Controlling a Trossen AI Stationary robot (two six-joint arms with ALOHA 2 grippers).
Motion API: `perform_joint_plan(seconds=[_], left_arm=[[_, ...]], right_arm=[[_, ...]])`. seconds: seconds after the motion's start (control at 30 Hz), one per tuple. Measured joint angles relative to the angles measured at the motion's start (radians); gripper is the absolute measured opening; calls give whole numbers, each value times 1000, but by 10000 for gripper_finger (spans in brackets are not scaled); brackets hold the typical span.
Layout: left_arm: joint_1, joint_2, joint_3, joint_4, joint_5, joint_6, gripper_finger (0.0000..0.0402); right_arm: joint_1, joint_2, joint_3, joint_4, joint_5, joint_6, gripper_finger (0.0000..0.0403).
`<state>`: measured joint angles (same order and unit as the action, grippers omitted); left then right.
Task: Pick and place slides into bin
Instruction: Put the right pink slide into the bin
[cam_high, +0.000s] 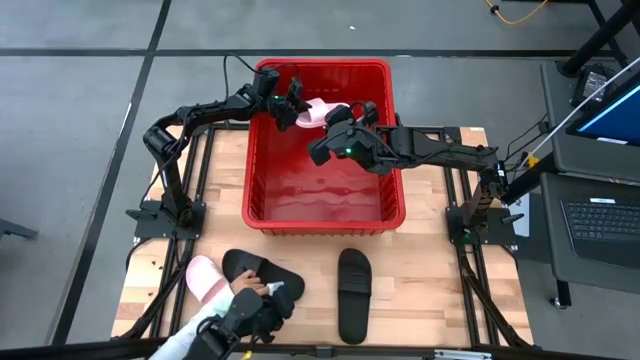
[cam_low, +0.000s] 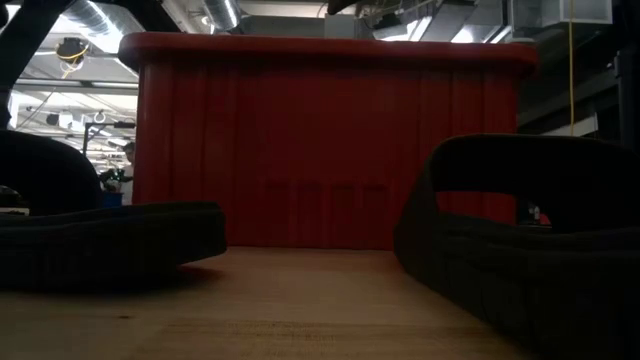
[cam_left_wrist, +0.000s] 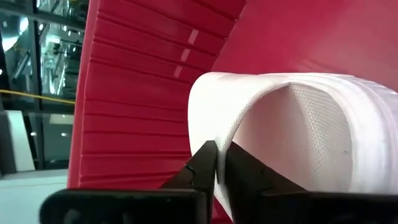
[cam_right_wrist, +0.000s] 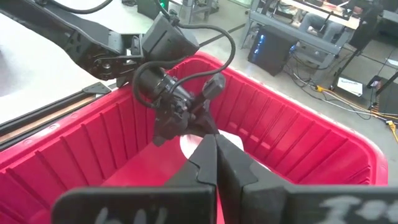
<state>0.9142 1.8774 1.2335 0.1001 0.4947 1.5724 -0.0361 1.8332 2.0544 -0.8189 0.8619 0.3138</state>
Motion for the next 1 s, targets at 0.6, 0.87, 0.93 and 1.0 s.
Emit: perform_joint_plan(seconds=[0.6,0.87,0.93,1.0], left_arm=[[1,0,0,-21,-56,-2,63],[-9,-6,1,-88,-56,19,63],[-15,-15,0,-90,-56,19,63],[-23,-26,-2,-103,-58,14,63]], right_arm=[[0,0,0,17,-23,-2,2],[0,0,0,19,-27,-3,2],[0,0,0,23,-27,-3,2],[0,0,0,23,-27,-3,2]])
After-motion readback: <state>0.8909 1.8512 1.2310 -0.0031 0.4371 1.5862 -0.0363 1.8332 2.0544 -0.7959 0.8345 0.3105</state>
